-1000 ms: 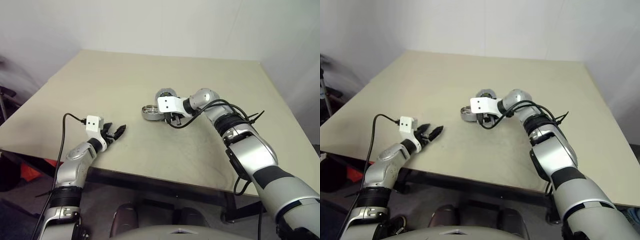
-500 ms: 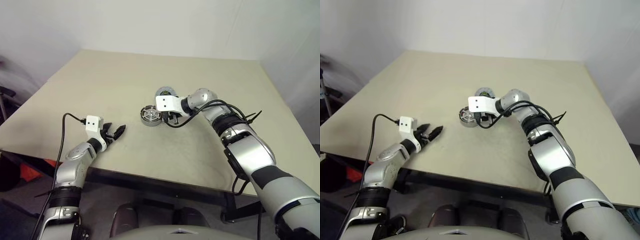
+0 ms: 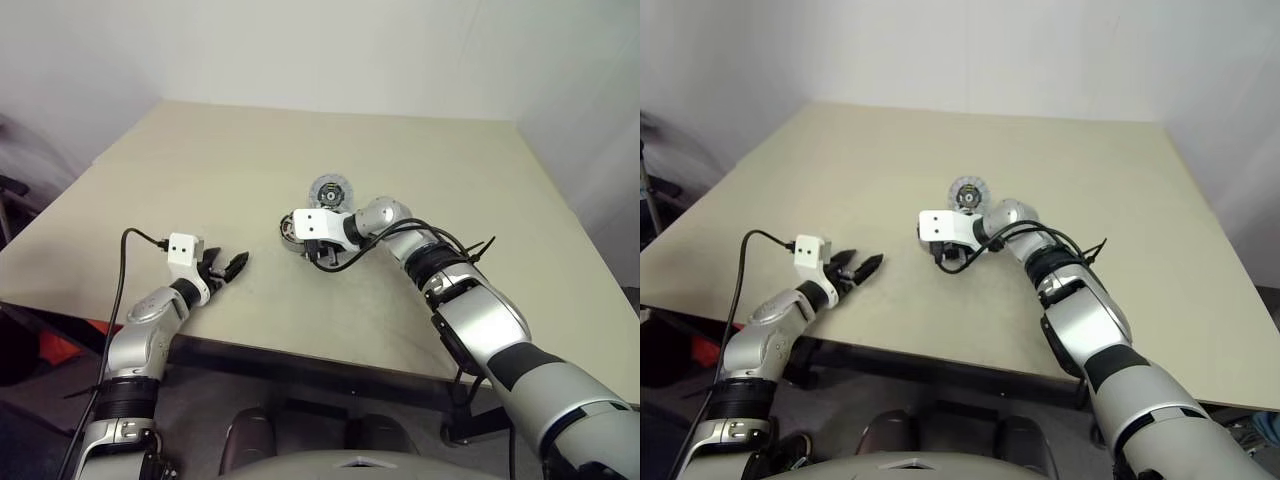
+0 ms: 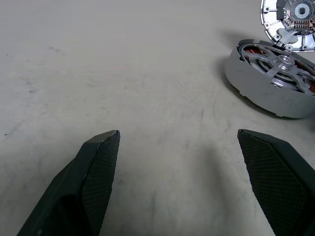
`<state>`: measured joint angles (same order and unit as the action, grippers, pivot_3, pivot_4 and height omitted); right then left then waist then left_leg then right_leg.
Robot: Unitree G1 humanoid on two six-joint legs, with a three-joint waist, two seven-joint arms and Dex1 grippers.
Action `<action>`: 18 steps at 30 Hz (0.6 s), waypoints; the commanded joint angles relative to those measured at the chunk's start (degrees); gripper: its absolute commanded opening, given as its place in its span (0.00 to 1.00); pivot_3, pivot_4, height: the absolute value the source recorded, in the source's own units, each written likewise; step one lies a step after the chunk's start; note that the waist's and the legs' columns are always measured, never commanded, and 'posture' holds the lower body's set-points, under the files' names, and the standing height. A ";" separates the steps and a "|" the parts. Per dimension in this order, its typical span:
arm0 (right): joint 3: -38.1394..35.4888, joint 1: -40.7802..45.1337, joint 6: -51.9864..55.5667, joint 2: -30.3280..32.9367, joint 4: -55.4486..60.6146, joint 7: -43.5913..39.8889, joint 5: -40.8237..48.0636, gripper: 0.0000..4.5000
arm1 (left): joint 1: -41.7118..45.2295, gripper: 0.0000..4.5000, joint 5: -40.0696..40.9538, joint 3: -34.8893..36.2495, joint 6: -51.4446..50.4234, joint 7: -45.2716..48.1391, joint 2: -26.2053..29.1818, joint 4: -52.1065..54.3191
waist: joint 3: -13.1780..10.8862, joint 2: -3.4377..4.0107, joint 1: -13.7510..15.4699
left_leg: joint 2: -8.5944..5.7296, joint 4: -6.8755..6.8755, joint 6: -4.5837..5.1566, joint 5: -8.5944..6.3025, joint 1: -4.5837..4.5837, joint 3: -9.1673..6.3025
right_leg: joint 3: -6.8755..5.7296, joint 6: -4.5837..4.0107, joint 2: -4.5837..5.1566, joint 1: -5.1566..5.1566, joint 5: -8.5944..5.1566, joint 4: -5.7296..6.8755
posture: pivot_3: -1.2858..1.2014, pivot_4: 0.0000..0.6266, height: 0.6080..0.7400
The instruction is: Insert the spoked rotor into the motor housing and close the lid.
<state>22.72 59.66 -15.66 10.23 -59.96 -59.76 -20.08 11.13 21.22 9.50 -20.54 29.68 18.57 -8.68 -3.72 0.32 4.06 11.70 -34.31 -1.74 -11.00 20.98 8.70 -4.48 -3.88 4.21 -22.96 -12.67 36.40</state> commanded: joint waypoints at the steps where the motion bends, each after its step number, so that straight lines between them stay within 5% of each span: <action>1: -0.30 2.11 0.22 0.12 -0.26 1.23 0.23 0.27 | 0.40 0.90 0.43 0.68 0.10 -0.21 0.32 2.29 | 0.00 0.00 0.00 | 0.00 0.00 0.00 0.00 0.00 0.00 | 0.00 0.00 0.00 0.00 0.00 0.00 | 0.52 0.00 1.00; 16: 1.02 3.01 -0.50 -0.10 -6.31 4.49 -1.74 0.27 | 0.82 0.90 0.38 0.73 0.13 -0.20 0.43 2.01 | 0.00 0.00 -0.05 | 0.00 0.00 -0.03 0.02 -0.08 0.01 | 0.01 -0.01 0.00 0.02 -0.01 0.06 | 0.52 0.00 1.00; 18: 1.04 3.20 -0.71 -0.07 -6.44 4.40 -1.66 0.19 | 0.83 0.90 0.38 0.83 0.16 -0.26 0.48 1.96 | 0.00 0.00 -0.05 | 0.00 0.00 -0.04 0.02 -0.10 0.00 | 0.02 -0.01 0.00 0.04 -0.01 0.08 | 0.52 0.00 1.00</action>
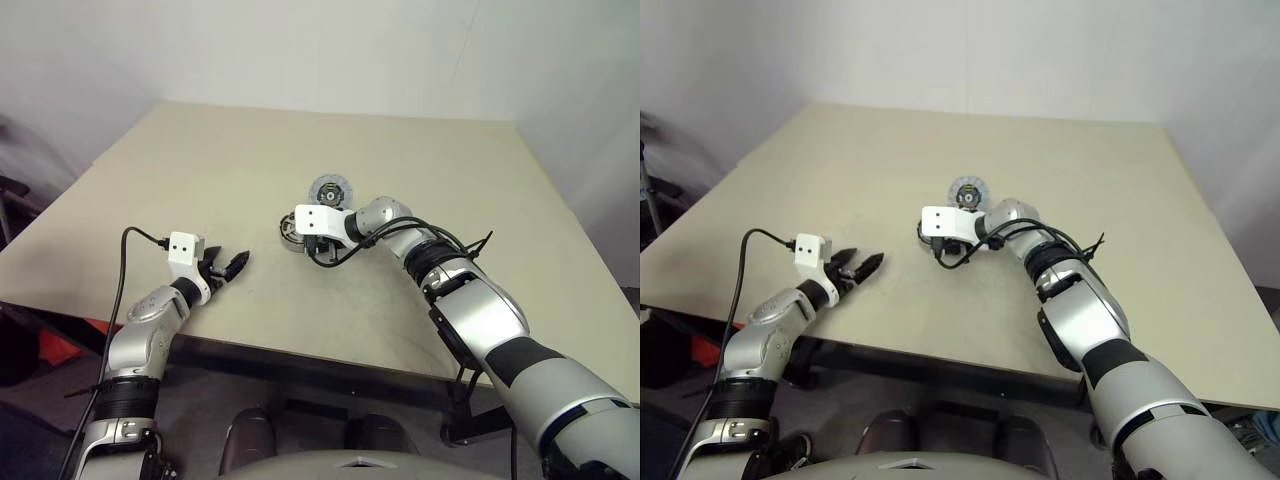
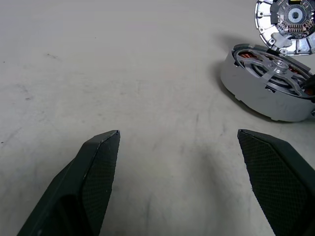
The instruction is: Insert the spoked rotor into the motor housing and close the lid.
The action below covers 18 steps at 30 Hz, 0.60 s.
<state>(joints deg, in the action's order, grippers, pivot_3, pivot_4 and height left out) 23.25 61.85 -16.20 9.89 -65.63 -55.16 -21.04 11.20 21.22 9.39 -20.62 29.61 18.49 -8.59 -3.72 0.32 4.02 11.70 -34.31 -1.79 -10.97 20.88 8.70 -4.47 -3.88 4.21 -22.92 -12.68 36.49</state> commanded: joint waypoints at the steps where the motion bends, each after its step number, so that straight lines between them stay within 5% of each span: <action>1: 0.48 1.13 -0.22 0.28 -0.75 -0.41 -0.63 0.15 | 0.81 0.90 0.36 0.94 0.30 -0.23 0.54 1.81 | 0.00 0.00 -0.03 | 0.00 0.00 0.00 0.00 -0.02 0.00 | 0.01 0.00 0.00 0.01 0.00 0.01 | 0.52 0.00 1.00; 4: 0.36 1.48 -0.39 0.28 -0.91 -0.39 -0.61 0.00 | 1.09 0.90 0.29 0.91 0.43 -0.38 0.41 1.55 | -0.01 0.01 -0.07 | 0.01 0.00 -0.01 0.00 -0.12 -0.01 | 0.03 0.00 0.00 0.07 0.00 0.04 | 0.52 0.00 1.00; 18: -0.22 1.01 -0.13 2.13 0.16 -2.17 -0.24 0.00 | 1.54 0.90 0.14 0.65 0.84 -0.40 0.04 0.99 | -0.01 0.01 0.05 | 0.00 0.00 -0.03 0.02 -0.12 -0.04 | 0.04 -0.02 0.00 0.07 0.01 0.06 | 0.52 0.00 1.00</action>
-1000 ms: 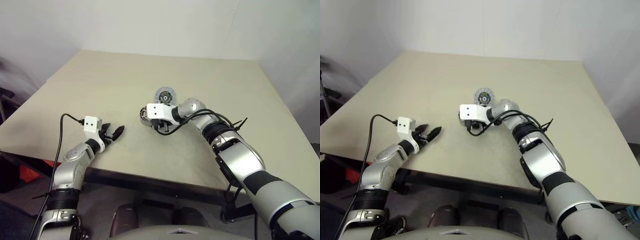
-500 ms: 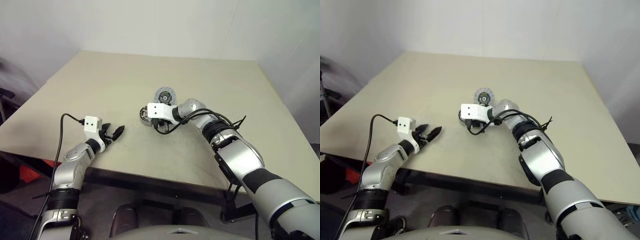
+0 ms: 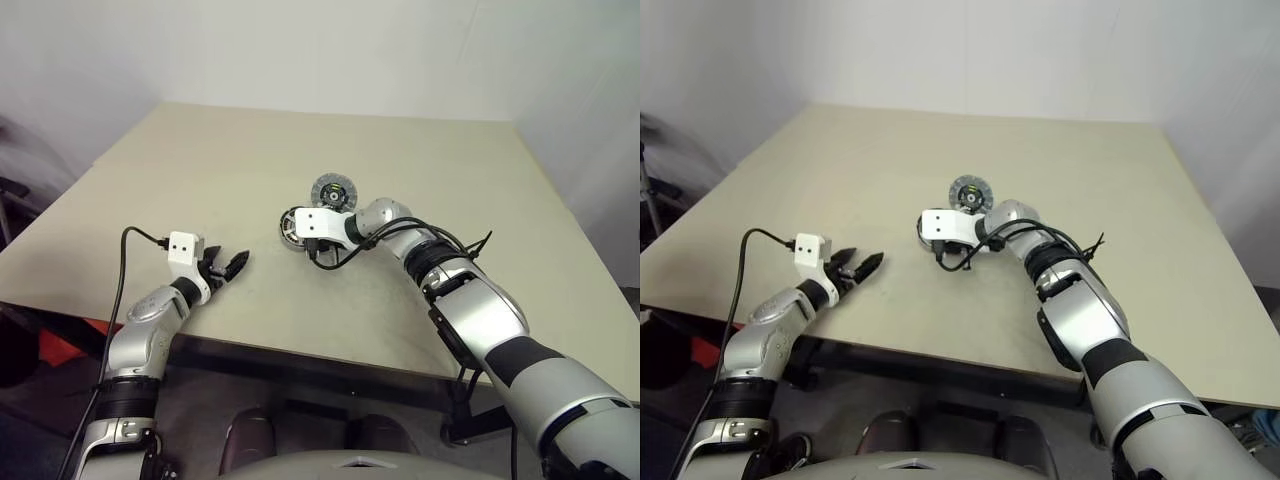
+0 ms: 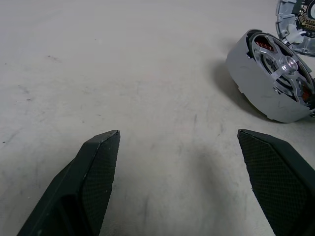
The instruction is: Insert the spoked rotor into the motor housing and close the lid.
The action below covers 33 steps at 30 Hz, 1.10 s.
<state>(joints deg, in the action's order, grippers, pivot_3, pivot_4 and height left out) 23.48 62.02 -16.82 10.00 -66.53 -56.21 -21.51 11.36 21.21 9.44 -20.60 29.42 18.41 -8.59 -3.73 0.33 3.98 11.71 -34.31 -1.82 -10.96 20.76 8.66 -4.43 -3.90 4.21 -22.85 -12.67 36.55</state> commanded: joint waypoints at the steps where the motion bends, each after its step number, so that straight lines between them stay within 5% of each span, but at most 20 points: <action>1: -0.51 0.53 0.48 2.50 1.54 -2.07 0.48 0.00 | 1.37 0.90 0.16 0.61 0.85 -0.25 0.05 1.01 | 0.00 0.00 0.15 | 0.00 0.00 0.00 0.00 0.02 0.01 | 0.00 0.00 0.00 0.00 0.00 0.00 | 0.52 0.00 1.00; 9: -0.39 -10.19 6.71 11.34 22.08 -18.58 5.78 0.00 | 0.09 0.90 0.25 0.71 1.45 -0.61 -0.89 1.45 | 0.02 -0.04 1.98 | -0.03 0.00 0.18 -0.09 0.37 0.05 | -0.05 0.11 0.01 -0.01 -0.06 -0.33 | 0.52 0.00 1.00; 19: -0.31 -19.03 22.28 17.61 43.86 -24.46 10.38 0.00 | 0.54 0.90 0.06 0.26 1.52 -0.75 -1.60 1.11 | 0.04 -0.06 2.39 | -0.04 0.00 0.46 -0.28 0.28 0.03 | -0.11 0.20 0.01 0.41 -0.09 -0.86 | 0.52 0.00 1.00; 33: -7.06 -10.15 72.01 0.00 39.48 -4.41 15.66 0.00 | -0.04 0.90 0.47 1.42 1.08 -0.85 -0.19 2.09 | 0.05 -0.07 0.58 | 0.02 0.22 0.10 -0.08 -0.63 -0.06 | -0.09 0.36 -0.02 0.85 -0.18 -0.73 | 0.52 0.00 1.00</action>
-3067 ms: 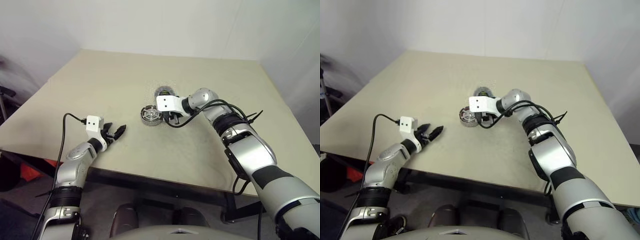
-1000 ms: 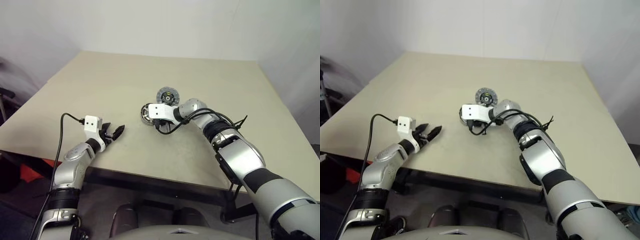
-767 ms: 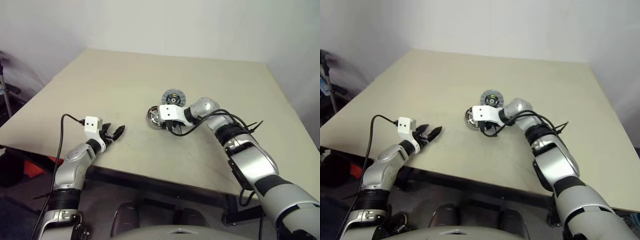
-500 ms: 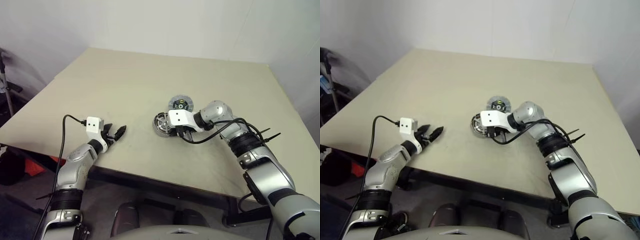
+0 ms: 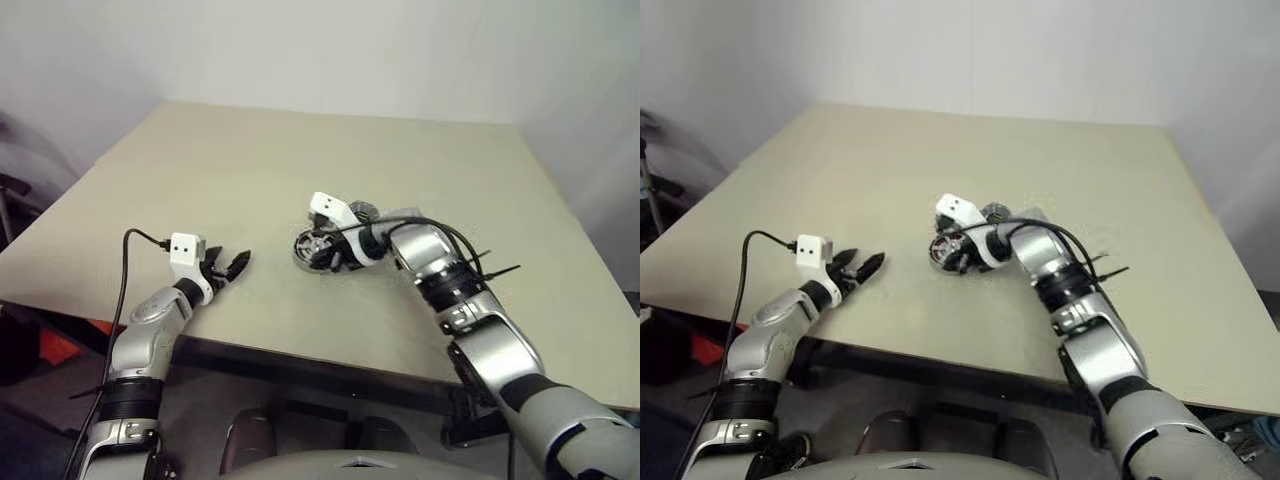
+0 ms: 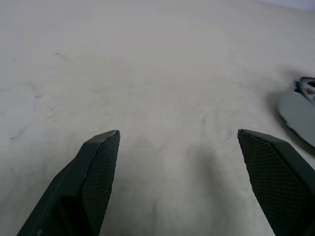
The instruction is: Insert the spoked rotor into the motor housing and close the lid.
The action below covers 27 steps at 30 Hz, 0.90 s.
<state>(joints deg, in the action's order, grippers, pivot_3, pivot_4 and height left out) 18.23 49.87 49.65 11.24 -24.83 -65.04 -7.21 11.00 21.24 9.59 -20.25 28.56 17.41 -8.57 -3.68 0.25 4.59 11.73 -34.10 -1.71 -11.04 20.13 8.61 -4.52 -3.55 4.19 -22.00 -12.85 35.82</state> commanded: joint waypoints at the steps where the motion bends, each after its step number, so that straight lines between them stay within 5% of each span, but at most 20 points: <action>1: -3.67 3.82 8.26 -2.89 -5.07 7.81 1.89 0.00 | 0.21 0.90 0.49 1.39 0.70 -0.08 0.88 2.27 | -0.01 0.01 -0.05 | 0.00 0.02 -0.03 0.02 -0.15 0.00 | 0.00 0.15 0.00 0.10 -0.09 0.00 | 0.52 0.00 1.00; 8: -10.40 11.04 13.43 -8.48 -16.38 21.95 5.03 0.00 | -0.86 0.90 0.62 2.08 0.79 -0.74 0.86 3.19 | -0.07 0.11 -0.51 | -0.02 0.08 -0.16 0.08 -0.57 -0.03 | 0.03 0.20 0.01 0.43 -0.12 -0.13 | 0.52 0.00 1.00; 14: -9.59 10.92 14.26 -8.71 -17.12 22.05 8.31 0.00 | -1.03 0.90 0.66 2.35 0.61 -0.90 0.84 3.60 | -0.10 0.16 -0.47 | -0.09 0.25 -0.16 0.07 -1.01 -0.10 | -0.02 0.26 0.02 0.88 -0.15 -0.65 | 0.52 0.00 1.00; 21: -5.18 10.04 16.11 -6.94 -11.92 20.20 9.96 0.51 | -0.68 0.90 0.67 2.20 0.31 -0.72 0.96 3.46 | -0.10 0.14 0.12 | -0.28 0.92 -0.22 0.12 -0.99 -0.04 | 0.07 0.31 0.08 0.75 -0.10 -1.02 | 0.52 0.00 1.00; 27: -6.16 12.15 20.37 -4.92 -2.65 14.49 17.00 0.51 | 0.51 0.90 0.34 0.90 0.24 -0.17 0.33 2.44 | -0.07 0.09 1.06 | -0.22 1.02 -0.45 0.26 -0.62 -0.02 | 0.07 0.30 0.06 0.41 0.06 -0.73 | 0.52 0.00 1.00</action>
<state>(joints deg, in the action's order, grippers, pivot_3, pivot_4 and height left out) 13.50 59.48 69.12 6.12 -32.14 -49.01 6.85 9.81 21.30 10.79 -20.44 27.97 17.74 -7.25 -3.75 0.34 5.65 11.50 -33.08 -2.17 -10.79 19.71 8.59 -4.45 -3.51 4.24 -21.83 -12.63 35.18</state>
